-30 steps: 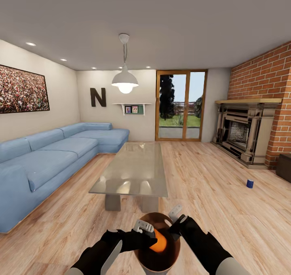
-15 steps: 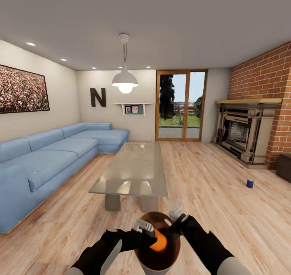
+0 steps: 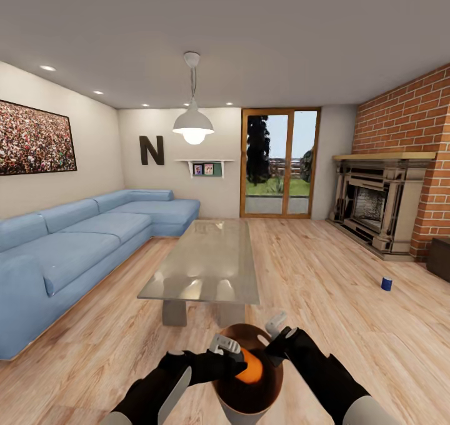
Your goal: Put the three can of soda from the living room inside the tash can in the kitchen.
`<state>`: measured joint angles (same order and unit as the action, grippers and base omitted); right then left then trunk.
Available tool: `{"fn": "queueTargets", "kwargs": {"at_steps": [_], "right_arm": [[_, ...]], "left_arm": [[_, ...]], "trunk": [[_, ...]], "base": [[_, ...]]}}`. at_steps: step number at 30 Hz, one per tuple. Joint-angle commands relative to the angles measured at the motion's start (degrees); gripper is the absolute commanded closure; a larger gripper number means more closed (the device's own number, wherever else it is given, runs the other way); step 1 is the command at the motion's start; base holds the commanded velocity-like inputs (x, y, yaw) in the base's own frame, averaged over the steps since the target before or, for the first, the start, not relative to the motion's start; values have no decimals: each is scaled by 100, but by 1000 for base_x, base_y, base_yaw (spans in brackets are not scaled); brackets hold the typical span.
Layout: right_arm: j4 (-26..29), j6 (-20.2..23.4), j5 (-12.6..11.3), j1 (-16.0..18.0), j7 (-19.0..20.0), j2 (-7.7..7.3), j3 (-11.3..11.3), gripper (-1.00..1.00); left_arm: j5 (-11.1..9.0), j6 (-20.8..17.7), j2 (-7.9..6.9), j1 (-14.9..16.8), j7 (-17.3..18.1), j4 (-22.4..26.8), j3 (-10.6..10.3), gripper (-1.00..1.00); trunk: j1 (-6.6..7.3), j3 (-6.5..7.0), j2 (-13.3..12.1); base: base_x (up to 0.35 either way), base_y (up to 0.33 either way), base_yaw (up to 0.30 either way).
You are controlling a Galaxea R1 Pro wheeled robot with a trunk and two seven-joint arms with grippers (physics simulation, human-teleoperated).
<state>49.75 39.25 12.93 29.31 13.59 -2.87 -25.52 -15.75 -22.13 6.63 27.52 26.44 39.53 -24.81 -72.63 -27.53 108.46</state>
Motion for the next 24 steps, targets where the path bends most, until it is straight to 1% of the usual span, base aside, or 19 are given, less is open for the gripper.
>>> {"fn": "queueTargets", "kwargs": {"at_steps": [1,6,20,24], "right_arm": [[20,5,-19,6,40,-13,12,100],[71,19,-26,5,69,-65,12,100],[79,25,-23,4,73,-73,12,100],[79,24,-26,4,74,-73,12,100]], "left_arm": [[107,24,-65,-1,-16,-183,4,100],[107,24,-67,-1,-11,-178,7,100],[107,23,-66,5,-19,-178,10,100],[109,19,-65,18,-144,-186,11,100]], "trunk": [[0,1,0],[0,1,0],[0,1,0],[0,1,0]], "base": [[0,0,0],[0,0,0],[0,0,0],[0,0,0]]}}
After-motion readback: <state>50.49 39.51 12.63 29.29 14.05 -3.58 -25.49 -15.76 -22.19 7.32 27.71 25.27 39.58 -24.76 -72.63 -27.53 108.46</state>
